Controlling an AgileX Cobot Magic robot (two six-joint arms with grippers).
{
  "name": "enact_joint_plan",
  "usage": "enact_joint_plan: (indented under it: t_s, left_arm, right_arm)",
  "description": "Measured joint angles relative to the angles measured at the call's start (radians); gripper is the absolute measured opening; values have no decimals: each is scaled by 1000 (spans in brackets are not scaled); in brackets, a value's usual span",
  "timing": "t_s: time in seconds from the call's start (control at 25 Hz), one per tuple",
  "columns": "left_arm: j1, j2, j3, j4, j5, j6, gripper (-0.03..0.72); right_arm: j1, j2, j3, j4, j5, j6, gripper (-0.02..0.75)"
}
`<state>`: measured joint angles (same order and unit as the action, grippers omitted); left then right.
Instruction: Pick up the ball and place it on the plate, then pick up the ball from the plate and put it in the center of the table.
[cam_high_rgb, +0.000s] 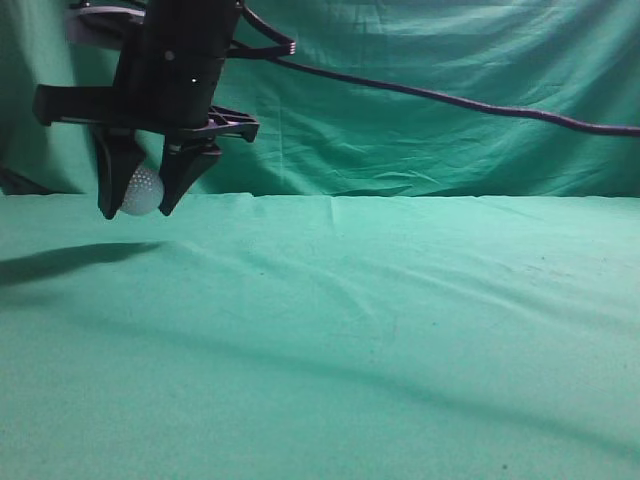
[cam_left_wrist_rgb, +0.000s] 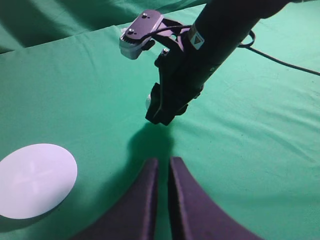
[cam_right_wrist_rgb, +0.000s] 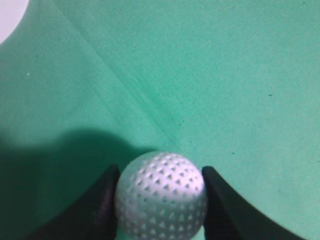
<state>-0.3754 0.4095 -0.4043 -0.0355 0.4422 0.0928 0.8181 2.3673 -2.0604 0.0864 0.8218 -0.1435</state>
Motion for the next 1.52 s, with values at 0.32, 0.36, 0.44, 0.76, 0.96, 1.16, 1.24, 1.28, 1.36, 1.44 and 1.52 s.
enact_joint_plan:
  t_s: [0.32, 0.36, 0.44, 0.76, 0.96, 1.16, 1.24, 1.28, 1.36, 1.44, 1.52]
  left_arm:
    - [0, 0, 0, 0, 0, 0, 48]
    - [0, 0, 0, 0, 0, 0, 48]
    - [0, 0, 0, 0, 0, 0, 48]
    - [0, 0, 0, 0, 0, 0, 48]
    - [0, 0, 0, -8, 0, -2, 48]
    - [0, 0, 0, -39, 0, -2, 48]
    - [0, -10, 0, -53, 0, -2, 48]
    - [0, -26, 0, -53, 0, -2, 48]
    - [0, -63, -2, -53, 12, -2, 48]
    - [0, -110, -4, -54, 31, -2, 48]
    - [0, -164, -6, -55, 67, -2, 48]
  right_arm:
    - [0, 22, -3, 0, -13, 2, 515]
    - [0, 22, -2, 0, -15, 2, 532]
    - [0, 22, -2, 0, -15, 2, 515]
    - [0, -108, -57, -13, 166, 2, 515]
    - [0, -279, -72, -49, 378, 41, 289]
    - [0, -432, -72, -60, 434, 78, 0]
    - [0, -493, -72, -62, 437, 92, 0]
    - [0, -522, -72, -62, 439, 100, 0]
    - [0, -595, -64, -62, 441, 115, 0]
    - [0, -675, -39, -62, 443, 124, 0]
    - [0, -753, -4, -62, 444, 128, 0]
